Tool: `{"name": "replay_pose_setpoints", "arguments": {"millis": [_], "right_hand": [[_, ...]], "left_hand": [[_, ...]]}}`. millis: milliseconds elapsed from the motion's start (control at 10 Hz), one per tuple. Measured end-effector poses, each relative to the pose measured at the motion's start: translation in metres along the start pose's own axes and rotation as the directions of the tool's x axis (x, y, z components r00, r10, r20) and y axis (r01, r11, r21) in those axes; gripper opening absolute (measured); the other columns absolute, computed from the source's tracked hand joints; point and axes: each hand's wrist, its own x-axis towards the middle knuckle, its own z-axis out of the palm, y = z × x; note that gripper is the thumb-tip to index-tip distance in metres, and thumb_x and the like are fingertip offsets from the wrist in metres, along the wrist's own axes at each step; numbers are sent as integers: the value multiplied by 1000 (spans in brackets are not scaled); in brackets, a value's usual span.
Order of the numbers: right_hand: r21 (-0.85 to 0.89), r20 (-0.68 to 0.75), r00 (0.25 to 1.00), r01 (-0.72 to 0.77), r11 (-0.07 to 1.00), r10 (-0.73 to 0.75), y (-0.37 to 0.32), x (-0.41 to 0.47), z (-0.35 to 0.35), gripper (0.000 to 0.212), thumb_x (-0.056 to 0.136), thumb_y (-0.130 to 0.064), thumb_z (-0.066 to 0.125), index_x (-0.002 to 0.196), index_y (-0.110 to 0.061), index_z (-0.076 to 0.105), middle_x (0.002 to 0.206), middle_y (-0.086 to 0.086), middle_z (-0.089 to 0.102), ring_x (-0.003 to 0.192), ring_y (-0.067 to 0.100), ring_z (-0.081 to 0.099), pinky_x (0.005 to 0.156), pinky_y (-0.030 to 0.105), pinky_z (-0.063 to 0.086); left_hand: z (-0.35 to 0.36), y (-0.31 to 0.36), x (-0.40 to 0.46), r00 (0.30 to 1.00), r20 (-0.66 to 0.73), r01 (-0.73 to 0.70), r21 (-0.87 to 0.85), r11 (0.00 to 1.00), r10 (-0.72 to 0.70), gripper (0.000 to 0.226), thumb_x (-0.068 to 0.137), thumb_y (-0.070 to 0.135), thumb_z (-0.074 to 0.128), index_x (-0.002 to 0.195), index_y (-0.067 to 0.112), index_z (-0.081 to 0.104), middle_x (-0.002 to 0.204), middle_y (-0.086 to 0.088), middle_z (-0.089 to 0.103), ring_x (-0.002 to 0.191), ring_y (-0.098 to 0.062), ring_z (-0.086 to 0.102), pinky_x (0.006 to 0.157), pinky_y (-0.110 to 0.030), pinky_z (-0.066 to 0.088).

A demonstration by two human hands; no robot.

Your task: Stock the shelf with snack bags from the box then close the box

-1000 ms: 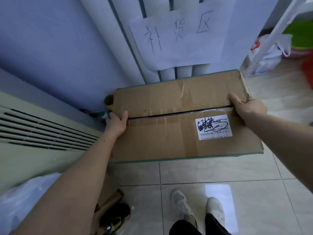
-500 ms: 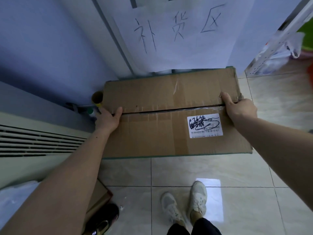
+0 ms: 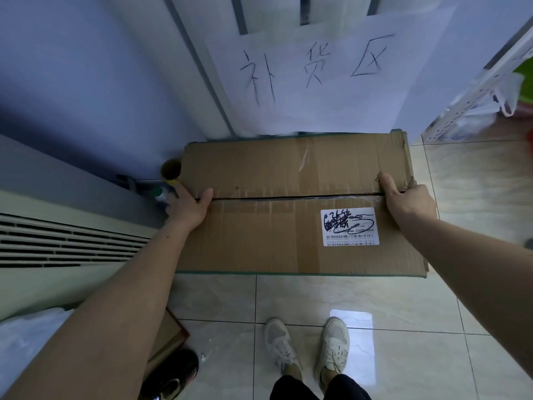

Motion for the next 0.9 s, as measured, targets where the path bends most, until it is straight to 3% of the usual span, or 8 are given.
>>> {"name": "replay_pose_setpoints", "arguments": {"millis": [200,400,600,700,900], "right_hand": [[51,-3,999,-45,998,45,-6,-4,-4,83,83,-67,52,130,-1,34,132,23,51,122,41,47,95,45,39],[2,-55,997,-47,999,47,-19,-10,-8,93,78,-75,47,133,-1,32,133,23,48,123,44,45,101,53,38],[-84,-175,983,-68,994,53,-41,-29,-21,91,84,-70,45,136,3,31,141,26,38,131,41,33,108,49,26],[-139,-186,983,-32,990,6,-51,-36,-31,89,84,-70,44,134,3,34,141,27,39,132,41,32,109,48,25],[-307,-117,944,261,915,-309,-71,-48,-56,83,85,-66,48,137,-2,38,140,23,42,132,39,33,105,48,31]], "left_hand": [[-10,9,-9,1000,-3,-25,129,991,25,90,91,67,33,153,18,-11,160,-9,2,146,-34,4,115,-58,12],[-23,8,-15,998,51,-39,71,997,36,89,90,70,27,153,20,-12,161,-6,-3,147,-33,-1,117,-58,9],[-36,17,-24,999,30,-27,21,999,26,87,90,71,26,154,23,-10,161,-6,-6,147,-33,-4,117,-58,3],[-45,22,-30,999,36,-19,14,1000,19,89,90,71,28,153,23,-10,161,-6,-8,147,-32,-8,116,-59,-1],[-70,34,-43,1000,-19,-12,-6,1000,12,88,92,66,34,153,20,-10,162,-6,-8,148,-29,-6,117,-57,0]]}}
